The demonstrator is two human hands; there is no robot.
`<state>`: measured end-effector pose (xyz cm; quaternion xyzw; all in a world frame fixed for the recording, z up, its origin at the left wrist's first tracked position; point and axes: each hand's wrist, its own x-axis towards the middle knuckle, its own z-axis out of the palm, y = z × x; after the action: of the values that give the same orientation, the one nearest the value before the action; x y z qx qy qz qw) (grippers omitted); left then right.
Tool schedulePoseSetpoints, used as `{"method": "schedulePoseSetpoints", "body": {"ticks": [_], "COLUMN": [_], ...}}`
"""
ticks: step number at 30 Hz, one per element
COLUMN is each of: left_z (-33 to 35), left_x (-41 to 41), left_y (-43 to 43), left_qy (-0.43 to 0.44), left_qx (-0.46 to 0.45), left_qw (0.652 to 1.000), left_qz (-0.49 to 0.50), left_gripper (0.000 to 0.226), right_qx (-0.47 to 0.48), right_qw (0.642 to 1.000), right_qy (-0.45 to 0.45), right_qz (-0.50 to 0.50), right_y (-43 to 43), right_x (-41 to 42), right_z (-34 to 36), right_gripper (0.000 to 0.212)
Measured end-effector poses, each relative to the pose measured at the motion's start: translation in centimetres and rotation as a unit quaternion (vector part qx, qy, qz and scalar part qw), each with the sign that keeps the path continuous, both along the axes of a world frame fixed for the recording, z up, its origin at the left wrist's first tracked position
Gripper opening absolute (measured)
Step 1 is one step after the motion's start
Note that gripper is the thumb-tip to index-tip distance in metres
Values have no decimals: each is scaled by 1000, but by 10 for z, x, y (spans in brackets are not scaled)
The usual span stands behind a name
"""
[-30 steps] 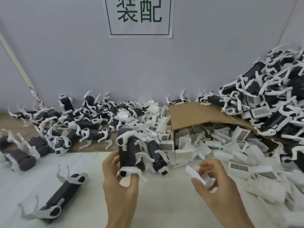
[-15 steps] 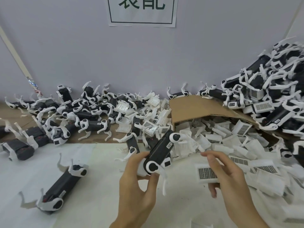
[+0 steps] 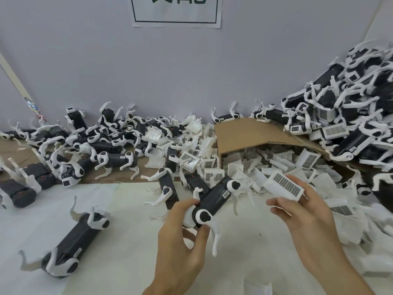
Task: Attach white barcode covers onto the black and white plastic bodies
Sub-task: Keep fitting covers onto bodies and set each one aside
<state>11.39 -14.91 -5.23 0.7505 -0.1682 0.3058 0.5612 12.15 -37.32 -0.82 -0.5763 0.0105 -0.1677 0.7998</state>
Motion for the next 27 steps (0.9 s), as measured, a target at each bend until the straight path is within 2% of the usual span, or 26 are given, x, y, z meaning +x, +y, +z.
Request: {"method": "schedulePoseSetpoints", "body": {"ticks": [6,11,13,16,19,25,27], "left_z": [1,1,2,4,5,1,2], "left_x": [-4,-6,-7,-8,-9,-11,-12], "left_y": [-2,-1,-1,-1,-1,-2,-2], "left_qy": [-15,-37,-41,-39,-30,-10,-7], "left_qx": [62,115,121,124,125,129,130], "left_qw": [997,991,989,987,985,985,985], "left_qz": [-39,-64,-73,-90,-111,-113,-117], "left_gripper": [38,42,42,39,36,61,68], "right_qx": [-31,-55,-66,-101,-181,-251,-274], "right_qw": [998,997,997,994,983,963,955], "right_qy": [-54,-45,-34,-24,-26,-27,-16], "right_qz": [5,36,33,30,30,91,116], "right_y": [4,4,5,7,7,14,15], "right_x": [-6,-6,-5,-4,-6,-9,-9], "right_z": [8,6,4,3,2,2,0], "right_gripper": [39,30,33,26,30,15,18]}}
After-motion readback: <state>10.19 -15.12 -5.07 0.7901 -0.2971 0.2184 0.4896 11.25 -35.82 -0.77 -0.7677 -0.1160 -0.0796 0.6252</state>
